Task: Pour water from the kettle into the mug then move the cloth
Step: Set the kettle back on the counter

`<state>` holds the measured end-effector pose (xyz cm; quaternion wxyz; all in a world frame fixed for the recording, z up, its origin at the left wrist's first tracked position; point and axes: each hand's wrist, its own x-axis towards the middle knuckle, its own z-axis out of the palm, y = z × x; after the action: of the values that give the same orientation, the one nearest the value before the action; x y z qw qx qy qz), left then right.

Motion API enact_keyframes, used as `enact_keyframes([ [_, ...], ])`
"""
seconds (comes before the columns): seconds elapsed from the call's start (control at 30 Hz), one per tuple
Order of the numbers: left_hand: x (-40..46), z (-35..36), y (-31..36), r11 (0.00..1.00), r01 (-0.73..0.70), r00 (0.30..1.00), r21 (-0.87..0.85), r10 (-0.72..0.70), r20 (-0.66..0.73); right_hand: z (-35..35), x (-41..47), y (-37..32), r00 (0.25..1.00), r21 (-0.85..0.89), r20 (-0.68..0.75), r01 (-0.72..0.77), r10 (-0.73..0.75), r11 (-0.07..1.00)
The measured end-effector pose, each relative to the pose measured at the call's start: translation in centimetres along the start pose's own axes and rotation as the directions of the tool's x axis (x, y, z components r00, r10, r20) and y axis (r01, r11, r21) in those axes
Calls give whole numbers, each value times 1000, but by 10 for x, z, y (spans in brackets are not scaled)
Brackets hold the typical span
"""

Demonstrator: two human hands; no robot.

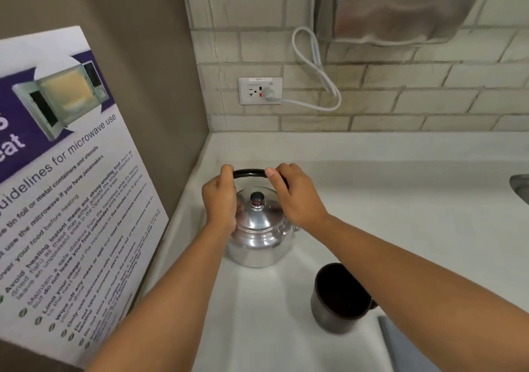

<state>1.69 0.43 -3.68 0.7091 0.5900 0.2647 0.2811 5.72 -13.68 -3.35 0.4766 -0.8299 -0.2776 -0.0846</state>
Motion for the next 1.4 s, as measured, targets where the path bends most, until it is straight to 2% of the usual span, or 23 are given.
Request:
enact_keyframes([
  [0.2,6,-5,-12,999,40,999,29,-39,-26,10,3,10,999,-13,8,48,-48,999],
  [0.33,8,-6,-17,999,-18,1000,42,18,-16,13,8,15,998,-28,23,63,-62,998],
  [0.47,17,-6,-23,971,-80,996,225,88,-26,14,18,20,998,-127,59,23,-15,992],
  [0.63,34,-5,-23,818,-186,976,545,219,5,18,32,28,992,-211,89,-74,94,975],
  [0.8,50,-7,-29,632,-187,979,752,186,87,25,43,39,963,-224,151,-187,223,957],
  [1.03,62,-7,-33,495,-154,988,855,80,132,29,48,46,916,-287,209,-276,341,917],
  [1.23,58,-4,-24,420,-78,995,904,-17,94,25,47,37,905,-394,165,-303,391,868],
  [1.3,49,-6,-17,396,-74,997,915,14,74,15,43,30,928,-386,109,-291,356,875],
  [1.4,32,-15,-3,408,-139,982,902,172,73,-13,31,15,963,-302,52,-236,263,924],
])
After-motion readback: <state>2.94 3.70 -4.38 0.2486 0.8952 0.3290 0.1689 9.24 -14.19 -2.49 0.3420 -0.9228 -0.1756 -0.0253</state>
